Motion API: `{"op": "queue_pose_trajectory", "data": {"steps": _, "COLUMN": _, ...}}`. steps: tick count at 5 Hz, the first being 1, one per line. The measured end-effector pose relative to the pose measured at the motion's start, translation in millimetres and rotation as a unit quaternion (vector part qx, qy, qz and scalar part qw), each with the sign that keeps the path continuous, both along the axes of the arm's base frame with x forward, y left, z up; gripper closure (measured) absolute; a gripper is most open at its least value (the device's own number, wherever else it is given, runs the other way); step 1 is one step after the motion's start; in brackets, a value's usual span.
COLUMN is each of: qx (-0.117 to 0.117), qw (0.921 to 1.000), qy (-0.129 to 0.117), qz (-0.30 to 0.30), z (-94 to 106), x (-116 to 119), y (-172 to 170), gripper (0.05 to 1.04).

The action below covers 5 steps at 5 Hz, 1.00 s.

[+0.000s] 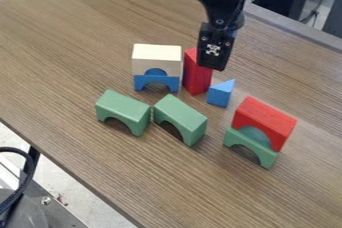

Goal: Picking the white block puting it on top of the red block

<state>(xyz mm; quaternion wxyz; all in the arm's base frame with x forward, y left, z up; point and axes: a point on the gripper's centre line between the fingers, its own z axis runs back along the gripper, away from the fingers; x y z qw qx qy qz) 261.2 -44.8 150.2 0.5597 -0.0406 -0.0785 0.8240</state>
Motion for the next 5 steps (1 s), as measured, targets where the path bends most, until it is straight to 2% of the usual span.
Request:
{"op": "queue_pose_trajectory", "data": {"steps": 2, "qx": -0.004, "qw": 0.9997, "qy": 0.02, "qz": 0.016, "z": -9.6, "x": 0, "y": 11, "gripper": 0.083}}
{"op": "queue_pose_trajectory", "data": {"steps": 4, "qx": -0.007, "qw": 0.9979, "qy": 0.022, "qz": 0.06, "z": -9.8, "x": 12, "y": 44, "gripper": 0.083}}
{"op": "queue_pose_trajectory", "data": {"steps": 5, "qx": -0.009, "qw": 0.996, "qy": 0.037, "qz": 0.081, "z": -20.6, "x": 17, "y": 59, "gripper": 0.083}}
